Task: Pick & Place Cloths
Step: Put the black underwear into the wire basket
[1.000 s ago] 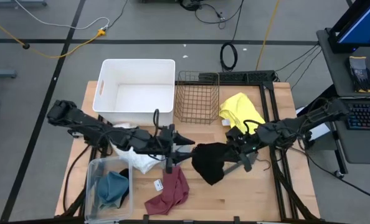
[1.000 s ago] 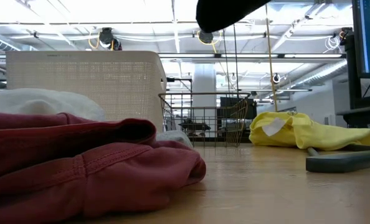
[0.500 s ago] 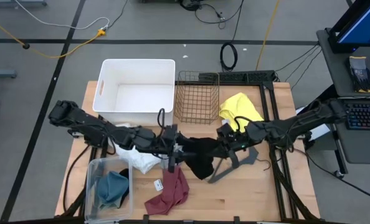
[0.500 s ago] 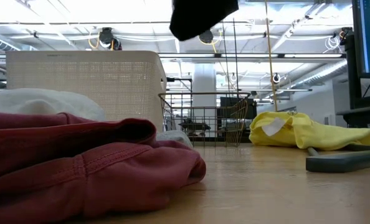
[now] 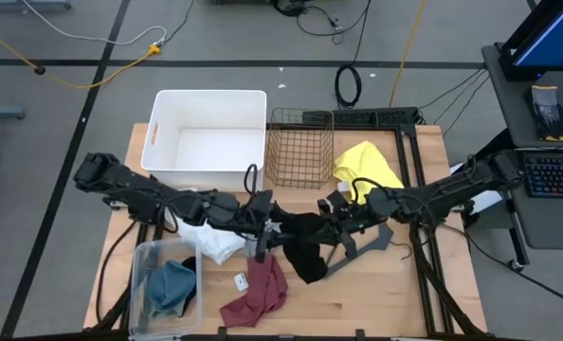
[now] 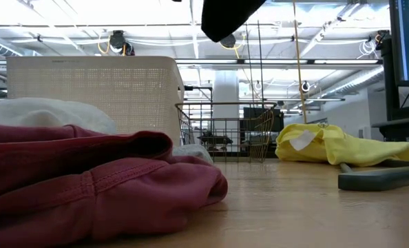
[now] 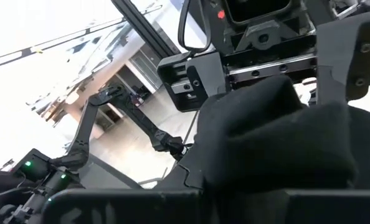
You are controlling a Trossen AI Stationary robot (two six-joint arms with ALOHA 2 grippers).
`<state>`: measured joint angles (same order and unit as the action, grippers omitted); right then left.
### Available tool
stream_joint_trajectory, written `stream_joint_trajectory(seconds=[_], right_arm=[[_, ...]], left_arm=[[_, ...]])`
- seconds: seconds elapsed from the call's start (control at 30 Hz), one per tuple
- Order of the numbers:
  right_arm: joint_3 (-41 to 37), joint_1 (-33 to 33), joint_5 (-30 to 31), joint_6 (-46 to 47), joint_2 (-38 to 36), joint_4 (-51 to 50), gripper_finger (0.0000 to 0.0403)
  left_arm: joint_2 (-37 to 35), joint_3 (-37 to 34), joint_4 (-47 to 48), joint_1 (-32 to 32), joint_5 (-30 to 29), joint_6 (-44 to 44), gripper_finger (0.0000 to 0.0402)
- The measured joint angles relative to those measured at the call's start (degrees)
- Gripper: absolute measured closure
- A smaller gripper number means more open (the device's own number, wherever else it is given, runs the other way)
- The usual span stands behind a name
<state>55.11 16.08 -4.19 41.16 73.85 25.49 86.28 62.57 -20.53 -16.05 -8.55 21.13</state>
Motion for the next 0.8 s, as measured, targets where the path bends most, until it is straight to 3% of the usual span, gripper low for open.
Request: stream_joint_trajectory(seconds=[0.2, 0.6, 0.8], right_arm=[[0.0, -1.03, -0.21, -0.03, 0.17, 0.04, 0.0403], [0.03, -1.36, 0.92, -0.08, 0.12, -0.19, 0.0403], [0.02, -1.55, -2.74, -1.45, 0.19, 0.4, 0.04]], left_arm=[[0.0, -0.04, -0.07, -0.04, 2.9, 0.43, 0.0195], [0.0, -0.09, -3.54, 0.42, 10.19, -0.21, 0.0382], [0.02, -0.1, -4.31, 0.44, 13.5, 0.37, 0.0392]])
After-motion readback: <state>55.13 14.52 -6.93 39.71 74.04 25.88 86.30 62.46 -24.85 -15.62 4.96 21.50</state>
